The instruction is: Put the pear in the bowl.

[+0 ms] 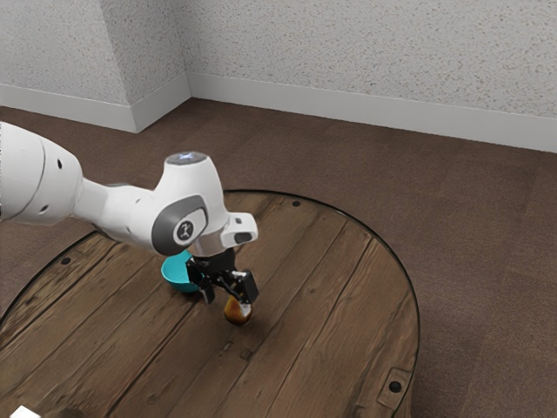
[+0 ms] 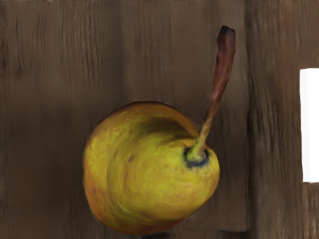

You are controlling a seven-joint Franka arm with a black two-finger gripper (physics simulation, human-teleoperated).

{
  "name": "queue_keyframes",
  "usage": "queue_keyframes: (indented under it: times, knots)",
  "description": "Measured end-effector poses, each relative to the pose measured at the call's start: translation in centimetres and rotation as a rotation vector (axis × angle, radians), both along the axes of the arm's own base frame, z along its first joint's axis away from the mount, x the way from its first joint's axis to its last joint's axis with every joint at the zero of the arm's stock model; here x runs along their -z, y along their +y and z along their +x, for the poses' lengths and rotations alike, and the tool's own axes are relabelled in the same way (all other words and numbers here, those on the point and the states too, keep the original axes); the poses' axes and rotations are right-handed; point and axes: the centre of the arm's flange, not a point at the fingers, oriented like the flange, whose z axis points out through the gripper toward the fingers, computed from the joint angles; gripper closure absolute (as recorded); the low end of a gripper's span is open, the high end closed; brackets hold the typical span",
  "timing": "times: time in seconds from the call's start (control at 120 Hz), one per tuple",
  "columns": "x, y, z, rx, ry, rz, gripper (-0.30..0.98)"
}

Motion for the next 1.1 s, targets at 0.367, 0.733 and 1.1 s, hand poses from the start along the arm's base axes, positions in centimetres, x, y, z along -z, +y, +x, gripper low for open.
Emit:
queue_keyframes:
  times: [0.367,0.733,1.1]
  knots:
    - [2.1,0.2,0.6,0.019,-0.016,-0.002,0.00]
    - [3.0,0.3,1.1,0.047,-0.045,-0.002,0.00]
    - [4.2,0.3,1.3,0.067,-0.058,-0.006,0.00]
